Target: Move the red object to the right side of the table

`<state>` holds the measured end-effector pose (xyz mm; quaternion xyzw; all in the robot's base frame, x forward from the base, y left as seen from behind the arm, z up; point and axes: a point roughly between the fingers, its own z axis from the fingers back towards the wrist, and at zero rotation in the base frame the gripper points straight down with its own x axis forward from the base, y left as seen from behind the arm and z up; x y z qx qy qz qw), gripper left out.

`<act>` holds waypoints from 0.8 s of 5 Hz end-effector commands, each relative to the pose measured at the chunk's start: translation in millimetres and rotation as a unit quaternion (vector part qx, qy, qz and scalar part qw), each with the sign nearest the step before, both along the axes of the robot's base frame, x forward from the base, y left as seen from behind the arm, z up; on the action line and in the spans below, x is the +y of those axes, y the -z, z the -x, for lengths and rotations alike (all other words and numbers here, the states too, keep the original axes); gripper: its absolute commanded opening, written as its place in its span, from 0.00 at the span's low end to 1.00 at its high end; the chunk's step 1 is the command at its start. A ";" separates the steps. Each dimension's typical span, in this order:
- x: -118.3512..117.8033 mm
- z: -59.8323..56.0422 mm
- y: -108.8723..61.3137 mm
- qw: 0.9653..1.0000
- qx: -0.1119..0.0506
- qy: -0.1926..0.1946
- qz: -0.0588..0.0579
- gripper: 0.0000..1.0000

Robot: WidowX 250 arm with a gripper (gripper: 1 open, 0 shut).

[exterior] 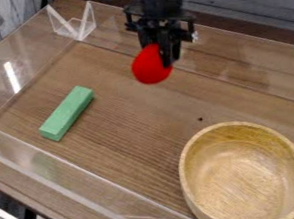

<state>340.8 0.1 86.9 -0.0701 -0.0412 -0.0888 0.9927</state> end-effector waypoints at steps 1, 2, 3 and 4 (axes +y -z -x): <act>-20.2 -0.1 -15.3 0.999 -0.043 0.022 0.002 0.00; -35.5 -0.3 -3.3 0.998 -0.041 0.038 0.004 0.00; -44.4 -6.2 9.1 0.998 -0.038 0.046 0.003 0.00; -47.7 -12.1 22.8 0.998 -0.039 0.045 -0.001 0.00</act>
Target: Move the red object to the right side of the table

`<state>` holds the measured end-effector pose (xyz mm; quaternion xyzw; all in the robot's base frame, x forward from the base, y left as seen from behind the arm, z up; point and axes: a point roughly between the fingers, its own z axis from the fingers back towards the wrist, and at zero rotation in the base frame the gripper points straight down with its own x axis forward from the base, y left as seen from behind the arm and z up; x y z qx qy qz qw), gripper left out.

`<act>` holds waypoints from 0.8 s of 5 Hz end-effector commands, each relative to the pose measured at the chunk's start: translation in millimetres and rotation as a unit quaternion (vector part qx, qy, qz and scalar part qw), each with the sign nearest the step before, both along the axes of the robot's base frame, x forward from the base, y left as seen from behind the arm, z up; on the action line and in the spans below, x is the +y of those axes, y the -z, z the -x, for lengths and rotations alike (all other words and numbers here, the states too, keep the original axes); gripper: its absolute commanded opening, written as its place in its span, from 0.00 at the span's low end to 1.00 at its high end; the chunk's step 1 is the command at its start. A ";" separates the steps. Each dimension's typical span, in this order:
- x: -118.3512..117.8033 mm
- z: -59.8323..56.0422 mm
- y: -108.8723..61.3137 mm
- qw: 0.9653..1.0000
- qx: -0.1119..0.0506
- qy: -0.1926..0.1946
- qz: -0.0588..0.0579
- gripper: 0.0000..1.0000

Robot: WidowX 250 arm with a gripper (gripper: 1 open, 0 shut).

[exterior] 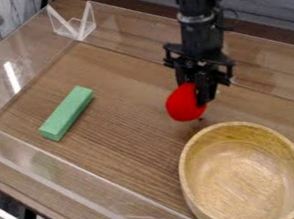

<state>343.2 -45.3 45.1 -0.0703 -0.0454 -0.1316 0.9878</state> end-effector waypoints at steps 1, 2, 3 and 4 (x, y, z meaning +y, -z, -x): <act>-1.7 -16.2 -9.8 0.999 -0.034 -0.002 -0.003 0.00; -0.9 -20.6 -6.1 0.999 -0.034 -0.006 -0.005 0.00; -0.4 -23.6 -4.3 0.999 -0.035 -0.009 -0.005 0.00; 0.2 -26.3 -2.2 0.999 -0.035 -0.011 -0.006 0.00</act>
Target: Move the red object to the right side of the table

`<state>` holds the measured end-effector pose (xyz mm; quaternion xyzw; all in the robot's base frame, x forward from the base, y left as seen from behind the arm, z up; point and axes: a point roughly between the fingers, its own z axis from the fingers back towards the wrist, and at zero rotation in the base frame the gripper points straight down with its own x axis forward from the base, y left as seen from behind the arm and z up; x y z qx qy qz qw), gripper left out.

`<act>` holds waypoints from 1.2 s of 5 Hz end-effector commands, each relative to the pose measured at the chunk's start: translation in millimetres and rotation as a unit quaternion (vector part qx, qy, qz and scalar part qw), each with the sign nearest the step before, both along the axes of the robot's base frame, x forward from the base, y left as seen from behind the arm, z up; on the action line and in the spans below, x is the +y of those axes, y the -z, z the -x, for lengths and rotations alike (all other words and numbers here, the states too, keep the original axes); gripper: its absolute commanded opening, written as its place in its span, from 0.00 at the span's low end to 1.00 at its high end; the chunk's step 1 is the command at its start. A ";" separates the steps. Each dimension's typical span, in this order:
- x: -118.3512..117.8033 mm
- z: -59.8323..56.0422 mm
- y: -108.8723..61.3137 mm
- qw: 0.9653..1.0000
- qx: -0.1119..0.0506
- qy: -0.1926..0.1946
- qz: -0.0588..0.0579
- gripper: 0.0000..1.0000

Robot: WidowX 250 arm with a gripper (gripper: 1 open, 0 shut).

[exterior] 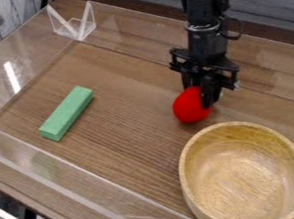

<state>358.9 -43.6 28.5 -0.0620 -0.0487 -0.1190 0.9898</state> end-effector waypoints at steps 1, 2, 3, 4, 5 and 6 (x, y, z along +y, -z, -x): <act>-1.1 -12.6 -17.1 1.000 -0.031 0.000 0.001 0.00; -0.6 -14.7 -14.9 1.000 -0.031 -0.003 0.001 0.00; -0.1 -16.9 -12.3 1.000 -0.031 -0.005 0.000 0.00; 0.5 -16.6 -9.9 1.000 -0.030 -0.008 0.000 0.00; 1.1 -15.8 -7.4 0.999 -0.030 -0.010 0.000 0.00; 1.6 -12.7 -5.0 0.999 -0.030 -0.012 -0.001 0.00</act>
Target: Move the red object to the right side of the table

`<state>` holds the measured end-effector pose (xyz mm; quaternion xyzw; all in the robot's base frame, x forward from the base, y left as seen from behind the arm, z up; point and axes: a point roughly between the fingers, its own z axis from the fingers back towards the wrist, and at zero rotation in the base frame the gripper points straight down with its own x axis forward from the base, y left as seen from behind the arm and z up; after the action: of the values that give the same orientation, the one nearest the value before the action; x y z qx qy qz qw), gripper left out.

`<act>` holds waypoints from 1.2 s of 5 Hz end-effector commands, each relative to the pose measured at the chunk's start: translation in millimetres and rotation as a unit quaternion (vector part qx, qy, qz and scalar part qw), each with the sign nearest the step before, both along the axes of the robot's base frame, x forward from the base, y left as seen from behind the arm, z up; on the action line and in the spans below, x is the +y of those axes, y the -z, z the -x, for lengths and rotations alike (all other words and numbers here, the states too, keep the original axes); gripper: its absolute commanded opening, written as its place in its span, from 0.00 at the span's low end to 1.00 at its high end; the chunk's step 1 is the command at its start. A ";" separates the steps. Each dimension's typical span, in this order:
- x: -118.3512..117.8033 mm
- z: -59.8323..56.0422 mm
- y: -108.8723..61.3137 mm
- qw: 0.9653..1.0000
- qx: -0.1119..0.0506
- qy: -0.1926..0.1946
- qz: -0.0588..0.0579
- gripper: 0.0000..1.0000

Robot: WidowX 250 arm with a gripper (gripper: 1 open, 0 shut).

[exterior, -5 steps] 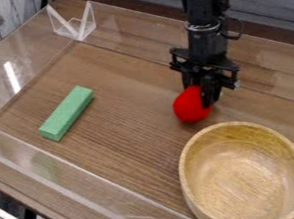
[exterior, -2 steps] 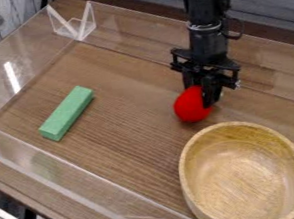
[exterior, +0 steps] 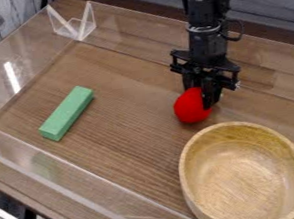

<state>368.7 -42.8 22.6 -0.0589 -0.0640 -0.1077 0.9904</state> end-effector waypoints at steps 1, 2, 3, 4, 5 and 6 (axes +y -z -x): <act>-5.6 -1.3 -20.1 1.000 -0.026 -0.010 0.009 0.00; -11.2 -2.1 -29.3 0.999 -0.036 -0.018 0.018 0.00; -15.9 -4.3 -38.3 0.998 -0.045 -0.026 0.027 0.00; -21.5 -6.8 -46.6 0.997 -0.054 -0.032 0.035 0.00; -25.5 -10.2 -53.5 0.997 -0.060 -0.035 0.044 0.00; -33.2 -9.4 -57.2 0.996 -0.064 -0.034 0.052 0.00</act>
<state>367.4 -73.3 43.6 -0.0977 -0.0832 -0.0695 0.9893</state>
